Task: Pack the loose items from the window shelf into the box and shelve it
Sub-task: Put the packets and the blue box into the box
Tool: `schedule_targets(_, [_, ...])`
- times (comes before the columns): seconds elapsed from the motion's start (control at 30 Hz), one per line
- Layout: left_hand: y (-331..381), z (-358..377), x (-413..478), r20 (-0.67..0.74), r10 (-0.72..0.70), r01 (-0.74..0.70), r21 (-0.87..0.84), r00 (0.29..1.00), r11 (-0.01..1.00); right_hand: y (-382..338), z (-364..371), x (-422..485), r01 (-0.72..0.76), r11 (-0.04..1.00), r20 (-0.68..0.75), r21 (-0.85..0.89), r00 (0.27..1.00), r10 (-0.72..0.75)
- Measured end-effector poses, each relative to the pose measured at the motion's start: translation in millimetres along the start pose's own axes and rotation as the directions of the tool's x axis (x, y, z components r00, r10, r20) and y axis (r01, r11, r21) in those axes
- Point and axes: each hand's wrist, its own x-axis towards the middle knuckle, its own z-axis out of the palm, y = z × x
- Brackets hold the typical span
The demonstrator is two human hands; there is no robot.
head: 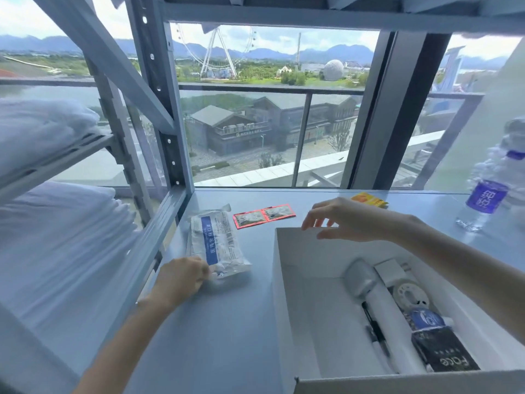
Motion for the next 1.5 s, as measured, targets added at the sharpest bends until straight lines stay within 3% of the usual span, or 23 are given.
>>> schedule_targets(0.13, [4, -35, -8, 0.206, 0.029, -0.025, -0.019, 0.978, 1.000, 2, 1, -10, -0.081, 0.997, -0.023, 0.005, 0.996, 0.081])
schedule_targets(0.23, [23, -54, 22, 0.036, 0.074, -0.075, 0.011, 0.997, 0.997, 9, 3, -24, -0.185, 0.982, -0.030, -0.037, 0.983, 0.184])
schedule_targets(0.33, [49, -47, 80, -0.113, 0.096, -0.105, -0.075, 0.989, 0.992, 15, 9, -42, -0.258, 0.963, -0.033, -0.075, 0.966, 0.256])
schedule_targets(0.43, [61, -19, 140, 0.012, 0.133, -0.131, -0.094, 0.991, 0.987, 14, 20, -52, -0.283, 0.946, -0.090, -0.159, 0.958, 0.272])
schedule_targets(0.53, [58, 11, 177, 0.181, 0.047, -0.030, -0.093, 0.982, 0.995, 15, 28, -55, -0.262, 0.940, -0.141, -0.220, 0.962, 0.235])
schedule_targets(0.6, [54, 20, 190, 0.190, -0.006, 0.038, -0.166, 0.982, 0.985, 18, 32, -56, -0.247, 0.944, -0.164, -0.218, 0.963, 0.214])
schedule_targets(0.8, [63, 7, 193, 0.182, -0.015, 0.057, -0.227, 0.983, 0.972, 22, 40, -57, -0.220, 0.962, -0.242, -0.165, 0.954, 0.176])
schedule_targets(0.9, [70, 3, 179, 0.061, -0.027, 0.048, -0.380, 0.998, 0.924, 24, 33, -55, -0.230, 0.969, -0.190, -0.091, 0.959, 0.210])
schedule_targets(1.03, [79, -24, 161, -0.203, 0.033, -0.125, -0.463, 0.979, 0.877, 25, 17, -50, -0.212, 0.977, -0.121, -0.003, 0.970, 0.210])
schedule_targets(1.2, [104, -108, 127, -0.470, 0.140, -0.397, -0.508, 0.871, 0.765, 23, 1, -38, -0.171, 0.985, -0.468, 0.037, 0.867, 0.168])
schedule_targets(1.3, [122, -149, 101, -0.524, 0.186, -0.509, -0.580, 0.831, 0.636, 19, -11, -27, -0.192, 0.973, -0.524, 0.128, 0.820, 0.230])
schedule_targets(1.43, [141, -172, 81, -0.544, 0.175, -0.564, -0.721, 0.821, 0.404, 20, -18, -25, -0.231, 0.910, -0.403, 0.345, 0.839, 0.366])
schedule_targets(1.5, [147, -169, 81, -0.539, 0.102, -0.533, -0.754, 0.836, 0.385, 19, -18, -33, -0.225, 0.864, -0.368, 0.451, 0.835, 0.409])
